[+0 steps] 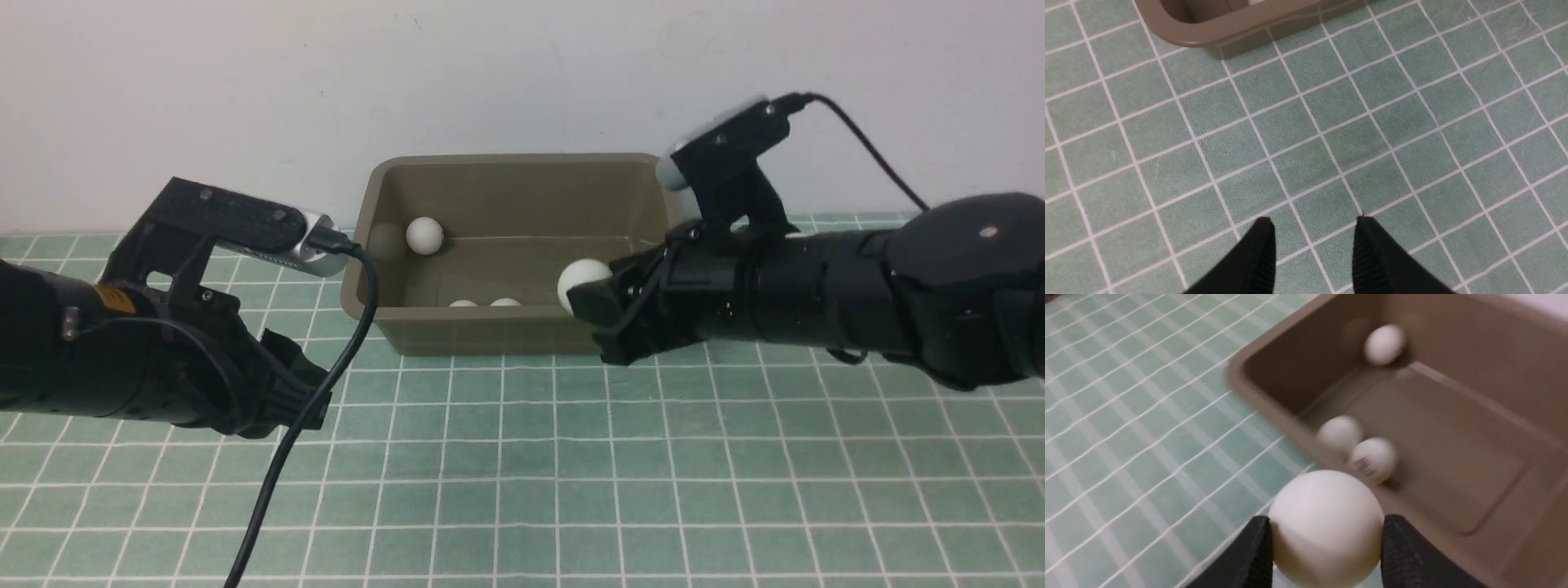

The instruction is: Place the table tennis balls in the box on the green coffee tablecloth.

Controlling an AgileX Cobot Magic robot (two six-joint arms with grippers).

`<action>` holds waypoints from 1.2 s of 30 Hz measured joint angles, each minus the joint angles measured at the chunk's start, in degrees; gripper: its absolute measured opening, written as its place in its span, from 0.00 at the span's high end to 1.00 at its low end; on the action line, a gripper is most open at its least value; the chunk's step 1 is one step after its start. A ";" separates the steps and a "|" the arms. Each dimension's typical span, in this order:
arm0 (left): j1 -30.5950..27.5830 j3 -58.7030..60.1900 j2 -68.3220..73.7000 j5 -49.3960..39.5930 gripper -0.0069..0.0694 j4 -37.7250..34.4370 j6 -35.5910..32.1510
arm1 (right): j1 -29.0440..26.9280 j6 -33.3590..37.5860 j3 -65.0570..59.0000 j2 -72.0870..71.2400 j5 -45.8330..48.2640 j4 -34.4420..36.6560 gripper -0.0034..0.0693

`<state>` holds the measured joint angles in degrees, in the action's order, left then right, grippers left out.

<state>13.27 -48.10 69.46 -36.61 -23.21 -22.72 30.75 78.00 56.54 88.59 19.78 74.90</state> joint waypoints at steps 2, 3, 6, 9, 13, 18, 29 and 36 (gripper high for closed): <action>0.00 0.00 0.00 0.02 0.59 0.00 0.00 | -0.42 0.00 2.29 1.91 -4.14 -0.01 0.52; 0.00 0.00 0.00 0.16 0.59 0.00 0.00 | -1.34 0.00 4.80 4.45 -5.83 0.04 0.52; 0.00 0.00 0.00 0.44 0.59 0.00 0.00 | -3.48 0.00 9.50 9.36 -5.82 0.48 0.52; 0.00 0.00 0.00 0.52 0.59 0.00 0.00 | -6.56 0.87 15.54 15.70 -1.91 0.48 0.52; 0.00 0.00 0.00 0.54 0.59 0.00 0.00 | -9.38 1.06 20.43 21.07 4.52 0.42 0.52; 0.00 0.00 0.00 0.59 0.59 0.00 0.00 | -11.12 1.06 21.79 23.03 7.01 0.32 0.39; 0.00 0.00 0.00 0.59 0.59 0.00 0.00 | -15.29 5.36 21.85 10.53 5.42 -1.85 0.18; 0.00 0.00 0.00 0.61 0.59 0.00 -0.05 | -22.39 3.17 21.85 -5.66 18.61 -14.54 0.26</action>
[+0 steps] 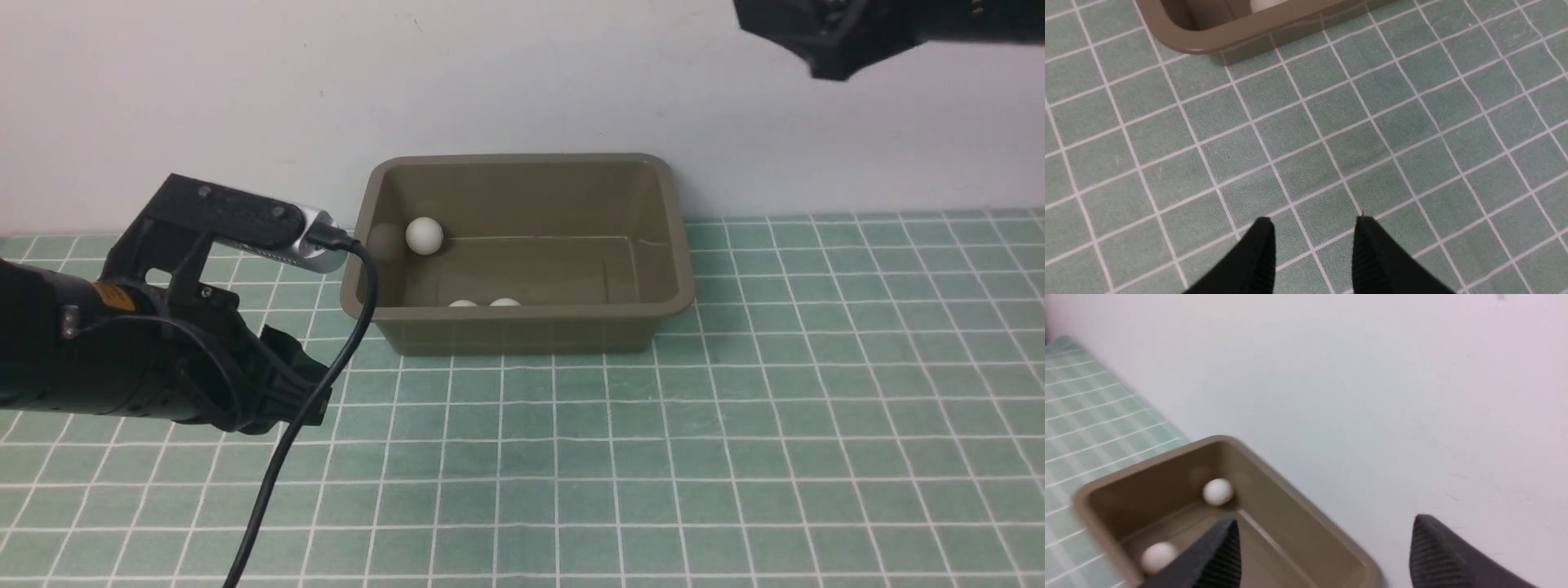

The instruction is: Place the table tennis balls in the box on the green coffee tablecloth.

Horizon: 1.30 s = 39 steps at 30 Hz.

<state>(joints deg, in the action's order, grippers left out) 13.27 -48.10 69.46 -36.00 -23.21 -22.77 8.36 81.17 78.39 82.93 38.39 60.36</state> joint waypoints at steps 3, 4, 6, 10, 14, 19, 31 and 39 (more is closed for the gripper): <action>0.00 0.00 0.00 0.00 0.59 0.00 -0.11 | -1.91 -4.05 0.00 -5.18 9.36 -4.32 0.27; 0.00 0.00 0.00 0.00 0.59 0.00 -0.17 | -2.45 -6.07 0.00 -7.56 12.02 -6.39 0.27; 0.00 0.00 0.00 0.00 0.59 0.00 -0.17 | -2.72 -9.30 0.00 -11.56 15.30 -10.74 0.27; 0.00 0.00 0.00 0.00 0.59 0.00 -0.24 | -2.87 -18.99 0.00 -18.52 17.96 -21.92 0.27; 0.00 0.00 0.00 0.00 0.59 0.00 -0.24 | -2.90 -31.38 -1.72 -26.18 19.64 -35.68 0.27; 0.00 0.00 0.00 0.11 0.59 -0.01 -0.24 | -2.96 -37.47 -15.00 -36.21 16.52 -43.10 0.27; 0.00 0.00 0.00 0.22 0.59 -0.17 -1.91 | -2.96 -32.21 -49.68 -53.56 -5.06 -34.62 0.29; 0.00 0.00 0.00 0.24 0.59 -0.36 -2.09 | -3.62 -40.55 -58.15 -61.62 -6.50 -42.39 0.38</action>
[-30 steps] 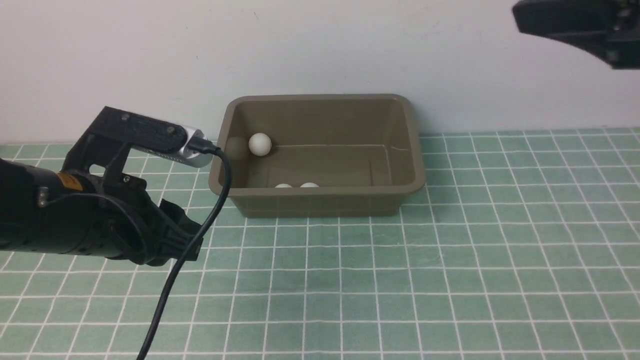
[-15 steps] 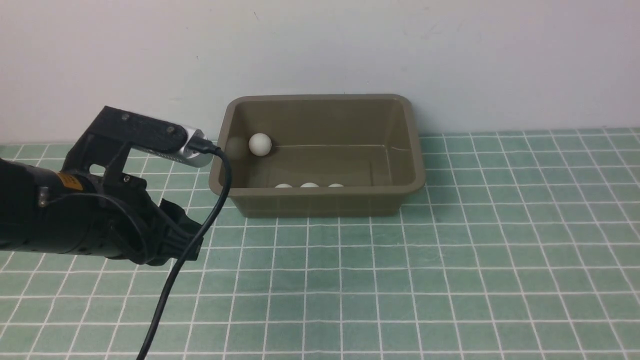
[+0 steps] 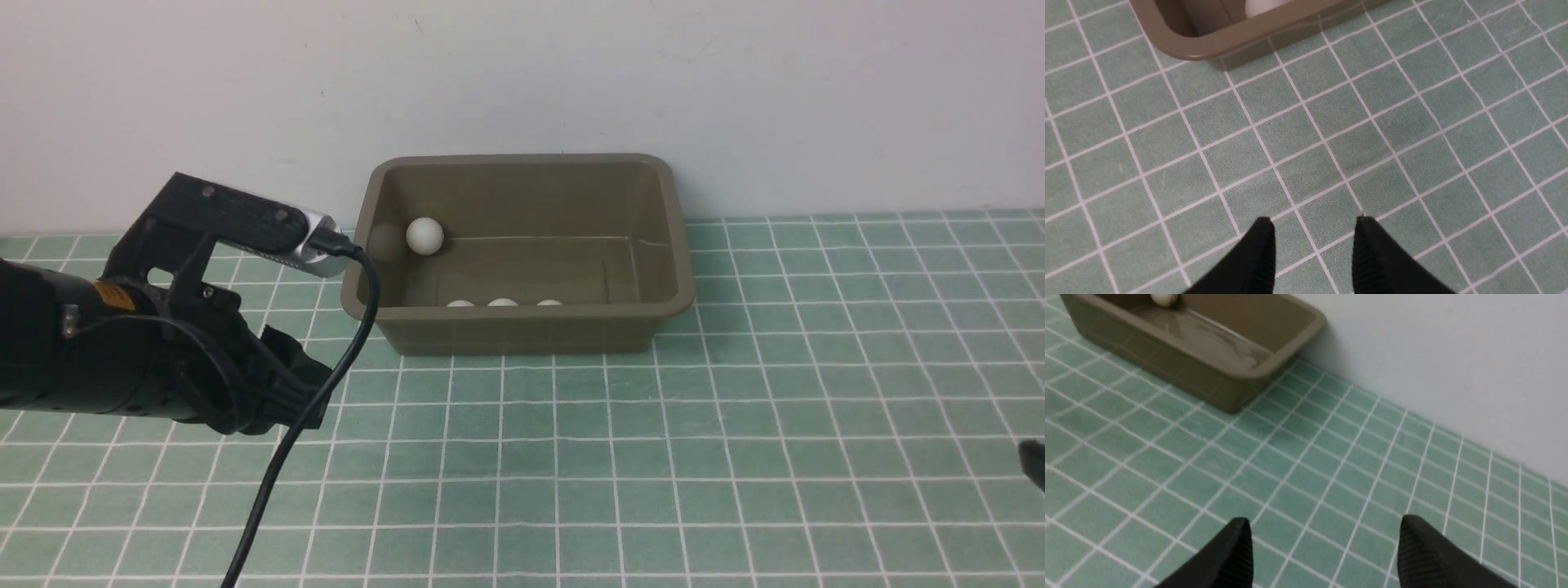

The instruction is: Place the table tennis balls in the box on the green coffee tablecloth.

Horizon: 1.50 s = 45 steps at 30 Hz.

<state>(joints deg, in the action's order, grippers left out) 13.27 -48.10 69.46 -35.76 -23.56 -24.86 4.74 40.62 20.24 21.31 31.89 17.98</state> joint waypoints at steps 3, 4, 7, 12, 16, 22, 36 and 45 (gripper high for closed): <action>0.00 0.00 0.00 0.05 0.59 -0.58 0.00 | 0.00 -0.42 -1.43 -1.50 -1.10 -3.69 0.40; 0.00 0.00 0.00 0.05 0.59 -0.59 0.00 | 0.00 -0.47 -1.61 -1.57 -0.98 -4.31 0.41; 0.00 0.00 0.00 0.24 0.59 -0.81 0.00 | 0.00 -0.52 -1.81 -1.57 0.03 -4.49 0.42; 0.00 0.00 0.00 1.73 0.59 -0.99 0.00 | 0.00 -0.52 -1.81 -1.62 3.62 -3.84 0.42; 0.00 0.00 0.00 2.86 0.59 -1.11 0.00 | 0.00 -4.97 -1.81 -1.68 2.92 -1.18 0.42; 0.00 0.00 0.00 3.28 0.59 -2.93 -0.53 | 0.00 -11.80 -1.81 -1.68 -0.61 0.10 0.42; 0.00 0.00 0.00 6.13 0.59 -24.84 -2.65 | 0.00 -12.31 -1.81 -1.68 0.47 0.05 0.42; 0.00 0.00 0.00 9.52 0.59 -30.04 -5.31 | 0.00 -12.31 -1.81 -1.68 0.53 0.05 0.42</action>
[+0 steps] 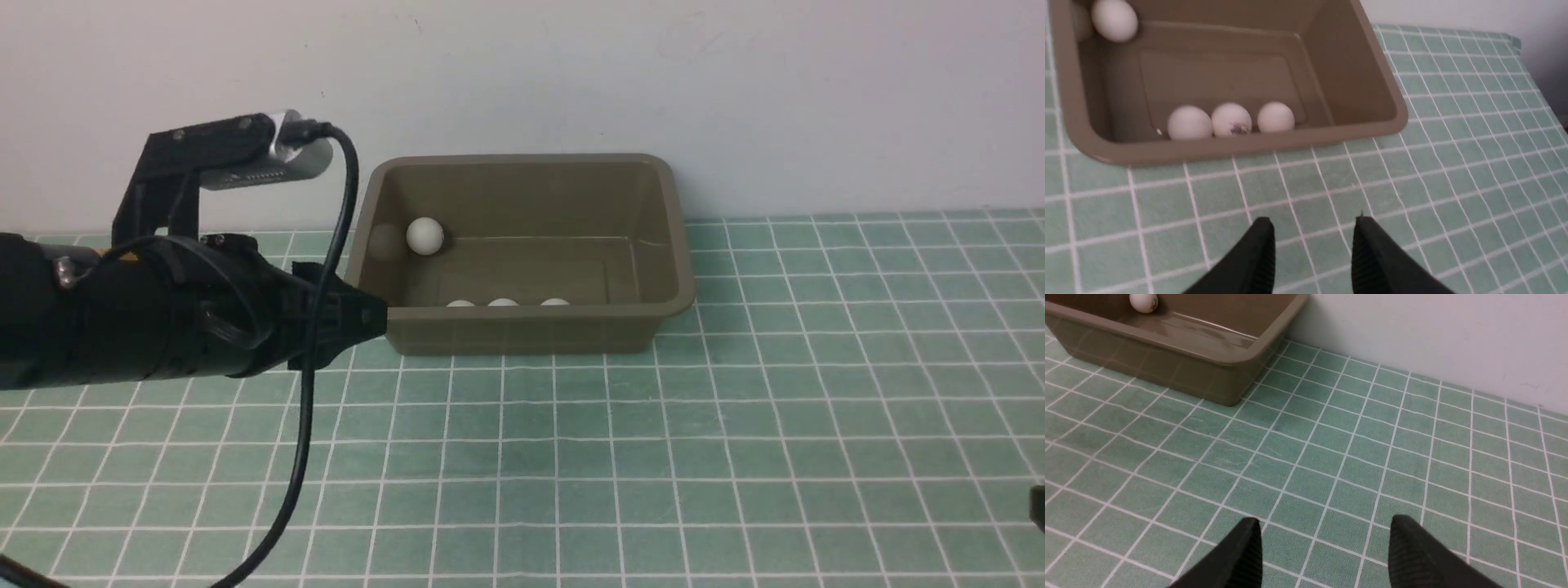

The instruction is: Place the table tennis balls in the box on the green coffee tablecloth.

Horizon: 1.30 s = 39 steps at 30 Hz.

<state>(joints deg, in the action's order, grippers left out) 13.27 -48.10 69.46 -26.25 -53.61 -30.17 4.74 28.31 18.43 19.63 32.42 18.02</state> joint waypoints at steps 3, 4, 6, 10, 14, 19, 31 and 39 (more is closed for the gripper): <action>-0.02 0.00 -0.46 2.62 0.59 0.00 -2.33 | 0.00 0.00 0.00 0.00 0.00 0.00 0.42; -0.22 0.00 -1.11 3.40 0.59 0.00 -4.26 | 0.00 0.00 0.00 0.00 0.00 0.00 0.42; -0.61 0.00 -2.68 4.27 0.59 0.38 -7.85 | 0.00 0.00 0.00 0.00 0.00 0.00 0.42; -2.03 0.00 -8.20 5.13 0.59 2.22 -17.61 | 0.00 0.00 0.00 0.00 0.00 0.00 0.42; -3.83 0.00 -15.01 3.95 0.59 2.95 -24.36 | 0.00 0.00 0.00 0.00 0.00 0.00 0.42; -6.38 0.21 -23.67 -0.55 0.59 4.30 -27.49 | 0.00 0.00 0.00 0.00 0.00 0.00 0.42; -8.60 11.39 -46.93 -5.19 0.59 7.58 -23.91 | 0.00 0.00 0.00 0.00 0.05 -0.04 0.42; -8.60 25.55 -62.45 -1.55 0.59 7.66 -23.62 | 0.00 0.00 0.00 0.00 0.16 -0.04 0.42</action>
<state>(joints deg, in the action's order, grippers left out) 4.67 -22.55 7.01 -27.80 -45.95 -53.79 4.74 28.31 18.43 19.63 32.58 17.98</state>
